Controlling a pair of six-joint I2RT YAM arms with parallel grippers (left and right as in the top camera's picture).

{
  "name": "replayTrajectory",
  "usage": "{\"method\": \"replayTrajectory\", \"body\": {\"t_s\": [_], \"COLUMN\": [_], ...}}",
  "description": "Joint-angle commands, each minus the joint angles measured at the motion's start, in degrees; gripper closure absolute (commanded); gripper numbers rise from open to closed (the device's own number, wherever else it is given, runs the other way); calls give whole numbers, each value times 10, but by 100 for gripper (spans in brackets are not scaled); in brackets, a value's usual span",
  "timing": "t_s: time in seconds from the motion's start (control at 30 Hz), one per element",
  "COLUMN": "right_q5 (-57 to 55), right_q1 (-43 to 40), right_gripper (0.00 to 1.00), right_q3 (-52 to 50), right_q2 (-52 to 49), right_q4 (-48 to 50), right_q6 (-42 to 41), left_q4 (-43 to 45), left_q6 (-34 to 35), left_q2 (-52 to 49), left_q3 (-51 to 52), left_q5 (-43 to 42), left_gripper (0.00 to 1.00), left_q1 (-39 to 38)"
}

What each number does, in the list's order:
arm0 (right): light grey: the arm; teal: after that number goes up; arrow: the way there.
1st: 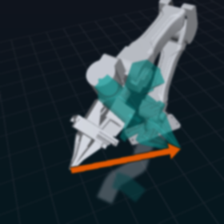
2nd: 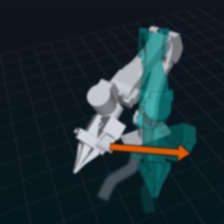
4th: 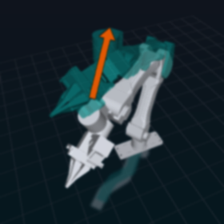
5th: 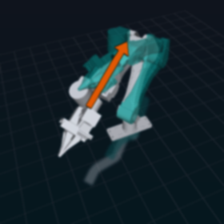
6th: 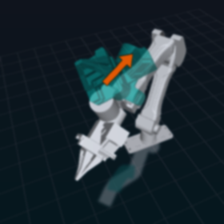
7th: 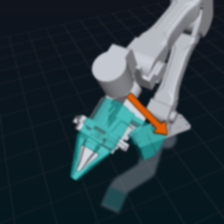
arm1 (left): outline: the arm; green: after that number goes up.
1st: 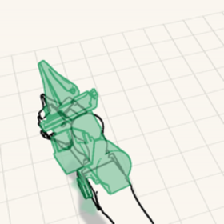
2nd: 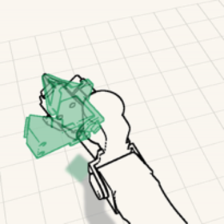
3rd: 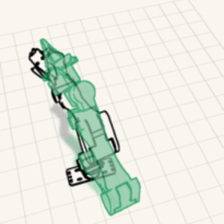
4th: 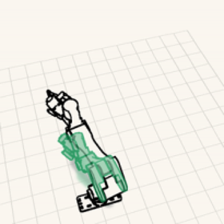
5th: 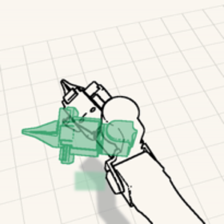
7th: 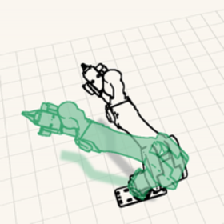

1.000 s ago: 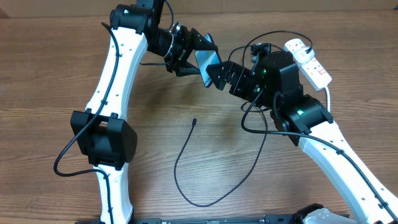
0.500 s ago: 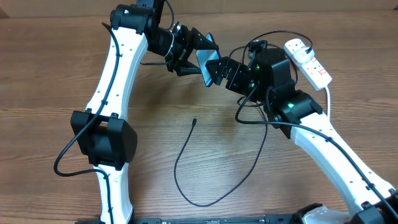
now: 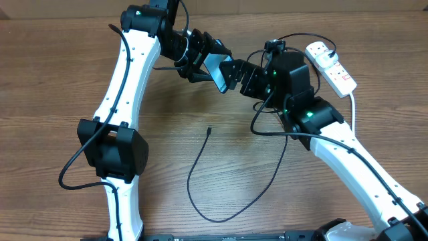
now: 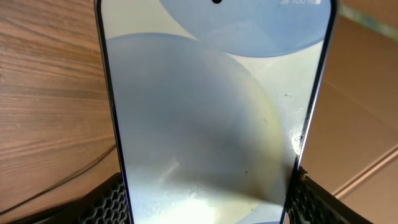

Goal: Plug charger to phone and switch on socket
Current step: 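Grasp the phone's edge with the right gripper beside the left gripper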

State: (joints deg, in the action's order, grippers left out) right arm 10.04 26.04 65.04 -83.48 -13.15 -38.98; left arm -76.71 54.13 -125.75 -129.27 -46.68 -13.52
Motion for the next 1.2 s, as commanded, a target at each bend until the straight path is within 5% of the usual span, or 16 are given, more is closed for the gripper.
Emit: {"method": "replayTrajectory", "body": {"t_s": [0.0, 0.4, 0.7, 1.17], "right_q5": [-47, -100, -100, -184], "right_q1": [27, 51, 53, 81], "right_gripper": [12, 33, 35, 52], "right_q3": [15, 21, 21, 21], "right_q2": [5, 4, -9, -15], "right_q4": [6, -3, -24, -20], "right_q6": [5, -2, -2, -17], "left_q4": [8, 9, 9, 6], "left_q6": [31, 42, 42, 55], "left_q2": [9, 9, 9, 9], "left_q3": [-10, -10, -10, -10], "left_q5": [15, 66, 66, 62], "left_gripper": [43, 43, 43, 43], "left_q1": [-4, -10, -20, -23]}}
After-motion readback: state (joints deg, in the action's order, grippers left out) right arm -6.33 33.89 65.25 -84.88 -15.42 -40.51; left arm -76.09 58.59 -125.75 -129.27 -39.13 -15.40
